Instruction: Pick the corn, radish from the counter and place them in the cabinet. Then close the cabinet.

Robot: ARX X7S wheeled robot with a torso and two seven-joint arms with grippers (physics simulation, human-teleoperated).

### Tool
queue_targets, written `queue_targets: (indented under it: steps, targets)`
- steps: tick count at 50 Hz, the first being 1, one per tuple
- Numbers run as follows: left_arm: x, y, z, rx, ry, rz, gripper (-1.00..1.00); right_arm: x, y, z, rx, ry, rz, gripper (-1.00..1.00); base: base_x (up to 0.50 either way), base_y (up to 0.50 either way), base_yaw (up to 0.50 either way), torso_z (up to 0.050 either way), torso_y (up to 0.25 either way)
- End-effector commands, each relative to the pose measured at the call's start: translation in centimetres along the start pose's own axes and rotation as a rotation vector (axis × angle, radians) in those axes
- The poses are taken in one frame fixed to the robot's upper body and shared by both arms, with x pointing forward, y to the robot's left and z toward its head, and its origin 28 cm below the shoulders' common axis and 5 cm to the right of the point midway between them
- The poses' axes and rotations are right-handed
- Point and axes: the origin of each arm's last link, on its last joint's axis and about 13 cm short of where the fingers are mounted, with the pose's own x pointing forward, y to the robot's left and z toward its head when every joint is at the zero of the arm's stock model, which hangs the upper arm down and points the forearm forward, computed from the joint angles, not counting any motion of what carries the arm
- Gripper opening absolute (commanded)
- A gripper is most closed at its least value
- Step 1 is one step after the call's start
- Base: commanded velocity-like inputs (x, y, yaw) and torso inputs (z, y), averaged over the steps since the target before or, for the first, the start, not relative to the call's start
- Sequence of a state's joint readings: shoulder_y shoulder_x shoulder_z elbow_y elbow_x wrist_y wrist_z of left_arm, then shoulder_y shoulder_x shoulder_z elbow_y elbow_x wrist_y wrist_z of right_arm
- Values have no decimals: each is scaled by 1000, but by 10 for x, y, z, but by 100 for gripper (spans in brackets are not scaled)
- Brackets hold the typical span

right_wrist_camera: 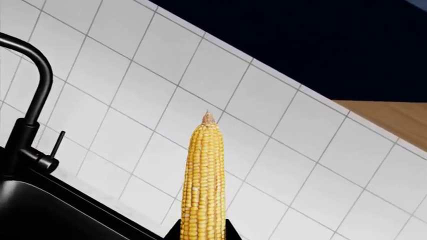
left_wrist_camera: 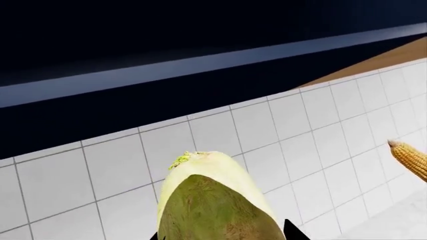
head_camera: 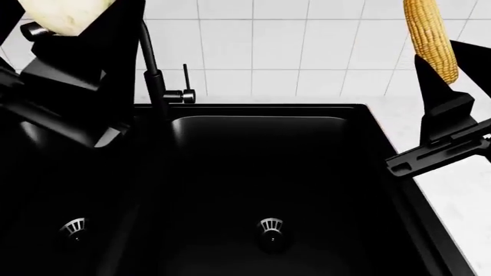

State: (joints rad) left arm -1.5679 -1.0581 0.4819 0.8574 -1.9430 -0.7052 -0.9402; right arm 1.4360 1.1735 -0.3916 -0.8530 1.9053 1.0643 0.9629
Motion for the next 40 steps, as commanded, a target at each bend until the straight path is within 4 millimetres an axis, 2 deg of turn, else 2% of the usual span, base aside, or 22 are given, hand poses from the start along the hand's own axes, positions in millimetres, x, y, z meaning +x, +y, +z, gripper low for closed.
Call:
queue_targets:
  steps: [1, 19, 29, 40]
  targets:
    - [0, 1, 3, -2, -24, 21, -100, 0, -2, 3, -7, -15, -14, -100, 0, 0, 0, 0, 0]
    - [-1, -5, 11, 0, -46, -2, -100, -3, -3, 1, -6, 0, -9, -100, 30, -4, 0, 1, 1]
    - [-10, -25, 47, 53, -148, -76, -100, -5, -3, -2, -4, 2, -14, -100, 0, 0, 0, 0, 1]
    - [-10, -27, 76, 64, -234, -69, -100, -5, -3, -4, -5, 6, -19, -100, 0, 0, 0, 1, 1]
